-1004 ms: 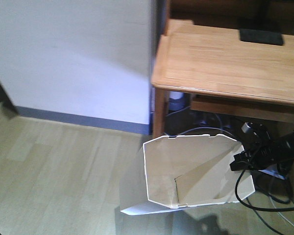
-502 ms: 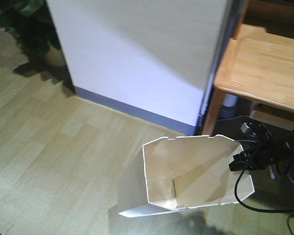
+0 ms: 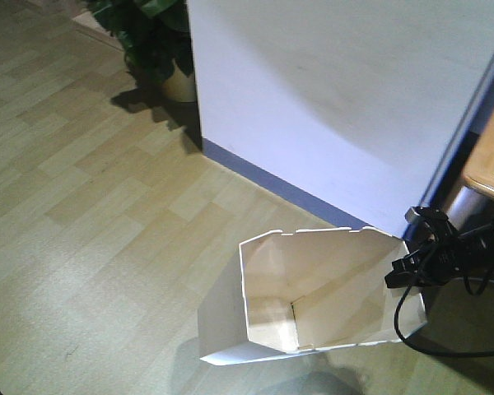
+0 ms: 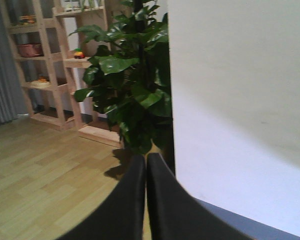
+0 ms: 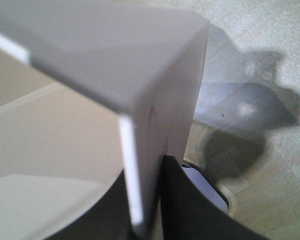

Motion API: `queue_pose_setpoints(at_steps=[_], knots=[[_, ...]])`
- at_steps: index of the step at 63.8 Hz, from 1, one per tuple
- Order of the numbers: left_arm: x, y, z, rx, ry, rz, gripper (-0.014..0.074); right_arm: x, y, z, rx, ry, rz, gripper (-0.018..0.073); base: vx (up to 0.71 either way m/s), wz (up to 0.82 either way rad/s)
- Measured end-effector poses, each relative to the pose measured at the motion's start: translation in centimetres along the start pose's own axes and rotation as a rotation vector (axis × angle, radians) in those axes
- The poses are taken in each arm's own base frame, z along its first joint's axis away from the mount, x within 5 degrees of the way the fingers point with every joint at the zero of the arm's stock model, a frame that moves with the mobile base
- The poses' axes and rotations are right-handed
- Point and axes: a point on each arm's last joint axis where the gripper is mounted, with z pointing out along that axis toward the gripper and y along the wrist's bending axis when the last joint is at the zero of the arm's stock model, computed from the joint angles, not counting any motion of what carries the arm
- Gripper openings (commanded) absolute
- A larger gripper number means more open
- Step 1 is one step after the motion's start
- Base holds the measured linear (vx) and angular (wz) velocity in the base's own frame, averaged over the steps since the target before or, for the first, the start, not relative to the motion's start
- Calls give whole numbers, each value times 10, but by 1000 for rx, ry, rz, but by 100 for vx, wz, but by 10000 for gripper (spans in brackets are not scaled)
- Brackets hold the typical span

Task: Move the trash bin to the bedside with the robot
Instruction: 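Hold the bin in the right gripper while the base turns toward the bed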

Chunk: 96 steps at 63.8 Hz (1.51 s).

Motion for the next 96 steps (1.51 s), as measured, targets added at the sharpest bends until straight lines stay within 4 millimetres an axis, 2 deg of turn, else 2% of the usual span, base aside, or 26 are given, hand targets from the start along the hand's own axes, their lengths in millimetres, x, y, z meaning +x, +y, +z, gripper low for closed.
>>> queue_pose_setpoints(at_steps=[27, 75, 96], knots=[[0, 0, 0, 0, 0, 0, -6, 0, 0, 0, 4, 0, -1, -3, 11, 43], [0, 0, 0, 0, 0, 0, -6, 0, 0, 0, 1, -2, 2, -3, 17, 62], [0, 0, 0, 0, 0, 0, -6, 0, 1, 1, -8, 1, -1, -3, 22, 36]])
